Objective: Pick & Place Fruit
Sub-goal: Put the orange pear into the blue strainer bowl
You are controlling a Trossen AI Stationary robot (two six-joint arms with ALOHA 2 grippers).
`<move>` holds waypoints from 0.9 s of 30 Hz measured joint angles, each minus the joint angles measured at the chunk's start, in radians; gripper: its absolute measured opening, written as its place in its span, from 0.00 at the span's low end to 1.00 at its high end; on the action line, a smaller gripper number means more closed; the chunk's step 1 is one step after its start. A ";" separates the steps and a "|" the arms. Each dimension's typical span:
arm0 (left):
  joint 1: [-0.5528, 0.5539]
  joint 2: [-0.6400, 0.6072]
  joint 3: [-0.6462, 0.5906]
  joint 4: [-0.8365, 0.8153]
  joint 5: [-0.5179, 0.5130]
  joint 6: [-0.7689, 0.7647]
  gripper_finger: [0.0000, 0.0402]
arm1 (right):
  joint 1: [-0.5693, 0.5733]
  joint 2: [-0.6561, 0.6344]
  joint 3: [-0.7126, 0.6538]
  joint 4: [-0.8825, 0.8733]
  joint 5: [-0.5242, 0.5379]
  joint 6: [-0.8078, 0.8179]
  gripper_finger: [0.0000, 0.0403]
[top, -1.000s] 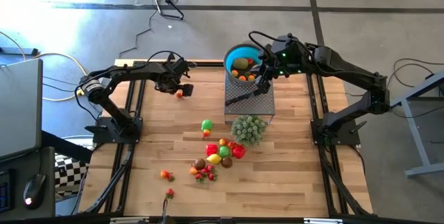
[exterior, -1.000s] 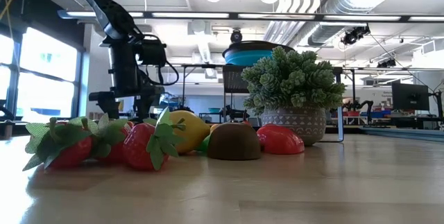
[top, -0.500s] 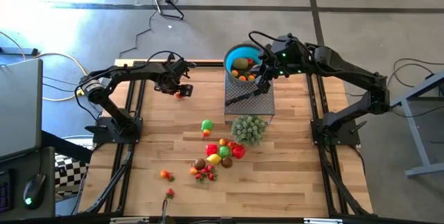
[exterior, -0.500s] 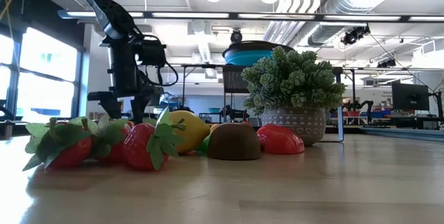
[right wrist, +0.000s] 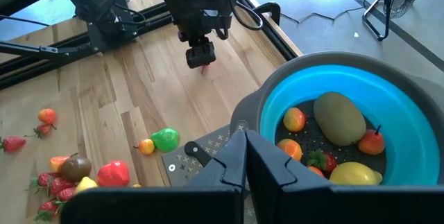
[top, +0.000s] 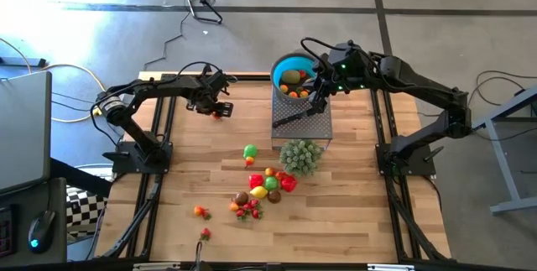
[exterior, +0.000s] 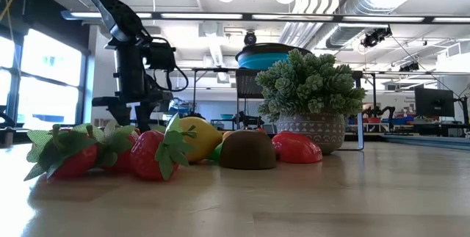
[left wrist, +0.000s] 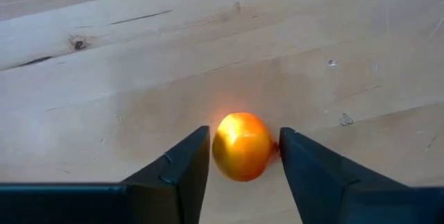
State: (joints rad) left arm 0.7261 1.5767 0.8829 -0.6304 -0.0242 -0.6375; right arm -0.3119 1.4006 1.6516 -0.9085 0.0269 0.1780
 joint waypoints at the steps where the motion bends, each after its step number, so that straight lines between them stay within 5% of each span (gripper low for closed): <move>1: 0.000 0.000 0.000 0.000 0.000 0.000 0.41 | 0.000 0.000 0.000 0.000 0.000 0.000 0.00; 13: 0.000 -0.001 0.000 0.002 0.000 0.000 0.30 | 0.000 0.000 0.000 0.000 0.000 0.000 0.00; 27: 0.000 -0.001 0.000 0.001 0.045 0.017 0.28 | 0.000 0.000 0.000 0.000 0.000 0.000 0.00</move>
State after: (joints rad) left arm 0.7263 1.5757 0.8829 -0.6290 0.0213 -0.6206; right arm -0.3121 1.4008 1.6514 -0.9089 0.0265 0.1780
